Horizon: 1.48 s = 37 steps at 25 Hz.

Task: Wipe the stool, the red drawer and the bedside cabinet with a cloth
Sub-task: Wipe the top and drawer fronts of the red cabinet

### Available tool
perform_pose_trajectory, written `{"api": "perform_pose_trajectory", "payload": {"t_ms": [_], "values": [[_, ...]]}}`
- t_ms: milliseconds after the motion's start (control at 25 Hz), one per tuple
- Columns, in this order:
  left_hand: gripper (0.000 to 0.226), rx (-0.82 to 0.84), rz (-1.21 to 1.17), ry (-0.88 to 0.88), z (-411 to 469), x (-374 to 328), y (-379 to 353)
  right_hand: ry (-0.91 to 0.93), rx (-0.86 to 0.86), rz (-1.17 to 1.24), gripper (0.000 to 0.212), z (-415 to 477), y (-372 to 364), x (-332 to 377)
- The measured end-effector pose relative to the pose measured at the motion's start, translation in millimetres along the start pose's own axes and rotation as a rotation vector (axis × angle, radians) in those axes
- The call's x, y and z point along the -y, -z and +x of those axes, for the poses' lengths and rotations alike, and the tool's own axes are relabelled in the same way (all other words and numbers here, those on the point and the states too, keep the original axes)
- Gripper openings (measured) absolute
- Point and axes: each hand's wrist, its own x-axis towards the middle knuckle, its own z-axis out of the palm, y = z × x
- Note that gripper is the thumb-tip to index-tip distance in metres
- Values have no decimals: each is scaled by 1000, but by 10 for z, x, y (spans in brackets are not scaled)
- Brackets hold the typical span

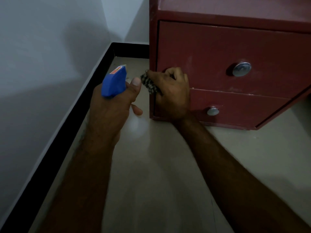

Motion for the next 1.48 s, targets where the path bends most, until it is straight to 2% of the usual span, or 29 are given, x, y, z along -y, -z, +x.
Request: {"api": "perform_pose_trajectory", "payload": {"t_ms": [120,360,560,760,1160,1320,1400,1480], "values": [[22,2,7,11,-11,67,-22,-67,-33,4,37,50,-8,8],[16,9,18,46,-14,278,-27,-101,8,20,46,-240,-198,-54],[19,40,37,65,-2,379,-44,-192,144,97,46,-536,-249,-103],[15,57,53,54,19,447,-53,-167,-10,82,43,-406,-278,-85],[17,44,45,104,63,607,11,-38,267,59,31,-1299,-657,-406],[16,52,61,111,64,638,-4,-165,436,62,38,-1491,-762,-429],[17,62,60,98,54,646,-18,-184,444,65,35,-1452,-717,-404],[19,69,46,85,36,660,-38,-38,397,41,24,-1415,-676,-427]]}}
